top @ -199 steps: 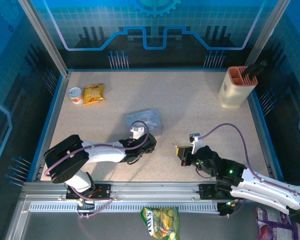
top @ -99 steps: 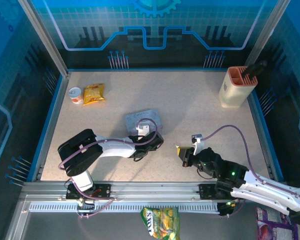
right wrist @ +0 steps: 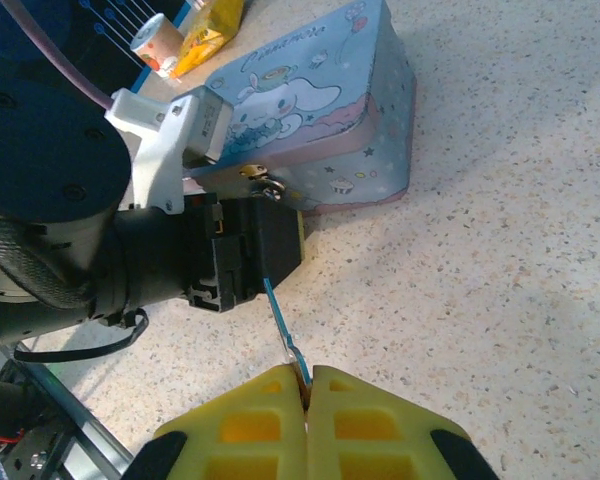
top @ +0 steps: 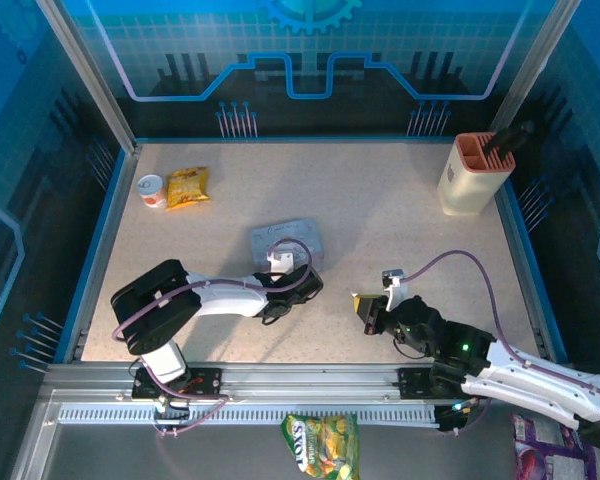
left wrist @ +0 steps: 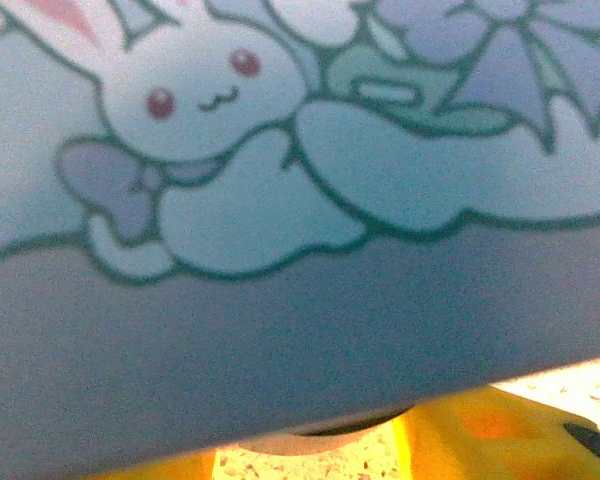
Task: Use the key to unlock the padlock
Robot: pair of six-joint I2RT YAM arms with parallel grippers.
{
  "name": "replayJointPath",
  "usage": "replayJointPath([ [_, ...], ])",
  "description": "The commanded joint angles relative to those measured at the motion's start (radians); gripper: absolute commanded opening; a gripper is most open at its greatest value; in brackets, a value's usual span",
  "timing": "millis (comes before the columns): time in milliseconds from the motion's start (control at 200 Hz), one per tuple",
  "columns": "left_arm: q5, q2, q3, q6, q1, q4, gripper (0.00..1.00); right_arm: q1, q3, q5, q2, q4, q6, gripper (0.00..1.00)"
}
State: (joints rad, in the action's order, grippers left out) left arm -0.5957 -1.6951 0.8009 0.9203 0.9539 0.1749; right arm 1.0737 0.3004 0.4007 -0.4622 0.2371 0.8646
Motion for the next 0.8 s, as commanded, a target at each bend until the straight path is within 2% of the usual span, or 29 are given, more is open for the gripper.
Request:
replayJointPath([
  [0, -0.021, 0.013, 0.001, -0.027, -0.005, 0.006, 0.47, 0.015, 0.008, 0.018, -0.013, -0.03, 0.004, 0.0],
  [285, 0.006, 0.008, 0.011, -0.037, -0.006, -0.02, 0.38, 0.017, -0.004, 0.017, -0.01, -0.032, 0.012, 0.0],
  [570, 0.035, 0.067, 0.006, -0.035, -0.006, -0.017, 0.31, 0.019, -0.016, 0.024, -0.002, -0.028, 0.012, 0.0],
  [795, 0.147, 0.109, 0.026, -0.047, -0.006, 0.034, 0.29, 0.018, -0.04, 0.016, -0.024, -0.06, 0.017, 0.0],
])
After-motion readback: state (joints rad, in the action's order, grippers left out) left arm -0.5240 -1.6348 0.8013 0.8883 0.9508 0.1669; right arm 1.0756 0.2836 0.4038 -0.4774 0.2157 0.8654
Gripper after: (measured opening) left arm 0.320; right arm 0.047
